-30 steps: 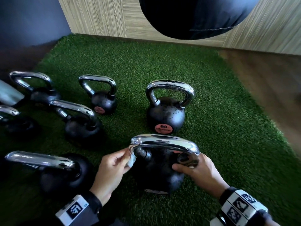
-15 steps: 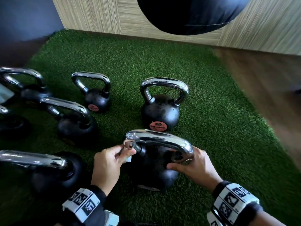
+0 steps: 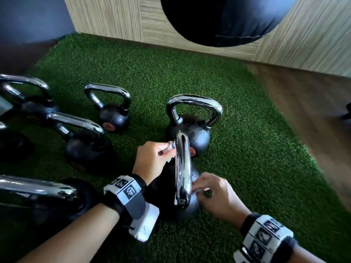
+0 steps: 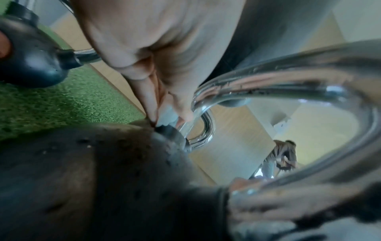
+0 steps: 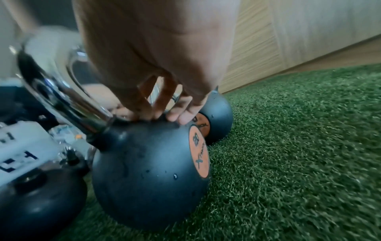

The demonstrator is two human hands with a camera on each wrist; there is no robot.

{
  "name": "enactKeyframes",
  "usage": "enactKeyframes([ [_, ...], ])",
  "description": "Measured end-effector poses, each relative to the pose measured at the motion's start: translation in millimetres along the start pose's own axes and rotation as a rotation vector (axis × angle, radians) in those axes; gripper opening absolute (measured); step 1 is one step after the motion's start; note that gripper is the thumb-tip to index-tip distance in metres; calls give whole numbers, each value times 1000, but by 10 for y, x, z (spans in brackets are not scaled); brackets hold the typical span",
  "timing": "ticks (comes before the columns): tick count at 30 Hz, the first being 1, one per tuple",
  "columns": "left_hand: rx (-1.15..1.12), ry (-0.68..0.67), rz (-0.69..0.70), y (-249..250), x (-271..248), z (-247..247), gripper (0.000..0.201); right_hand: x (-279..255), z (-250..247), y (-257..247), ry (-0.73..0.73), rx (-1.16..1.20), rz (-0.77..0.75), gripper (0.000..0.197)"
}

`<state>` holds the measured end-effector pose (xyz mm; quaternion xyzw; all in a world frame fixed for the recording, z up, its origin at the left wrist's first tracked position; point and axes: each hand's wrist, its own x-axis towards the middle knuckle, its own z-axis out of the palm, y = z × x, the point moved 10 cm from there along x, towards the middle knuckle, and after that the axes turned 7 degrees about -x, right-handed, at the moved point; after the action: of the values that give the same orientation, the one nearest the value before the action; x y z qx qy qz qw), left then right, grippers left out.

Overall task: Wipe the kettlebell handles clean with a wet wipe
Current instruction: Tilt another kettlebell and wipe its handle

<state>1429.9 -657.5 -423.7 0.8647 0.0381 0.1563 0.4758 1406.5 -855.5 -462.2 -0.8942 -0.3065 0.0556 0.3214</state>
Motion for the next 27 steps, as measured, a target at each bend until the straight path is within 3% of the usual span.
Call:
enactKeyframes([
  [2,-32,-59,-75,-156,-46,22,31,105,-6,97,74,110,120,33],
  [4,-102,-172,-135,-266,-126,97,34,185,220,359,40,141,232,70],
  [6,-21,-174,-73,-268,-149,103,41,221,556,616,-88,268,306,90],
  [8,56,-108,-22,-174,-116,36,38,220,742,776,-159,380,330,96],
  [12,85,-142,-38,7,-8,20,36,210,743,825,-123,438,338,96],
  [15,-115,-35,-99,-3,59,-91,18,212,777,837,-127,460,336,96],
  [20,-525,-91,-366,-194,82,31,16,203,748,795,-108,492,322,94],
  [23,-681,-65,-372,-66,-6,-36,22,208,757,807,-103,514,312,94],
  [27,-843,-222,-326,246,-344,29,23,203,762,821,-89,501,303,96],
])
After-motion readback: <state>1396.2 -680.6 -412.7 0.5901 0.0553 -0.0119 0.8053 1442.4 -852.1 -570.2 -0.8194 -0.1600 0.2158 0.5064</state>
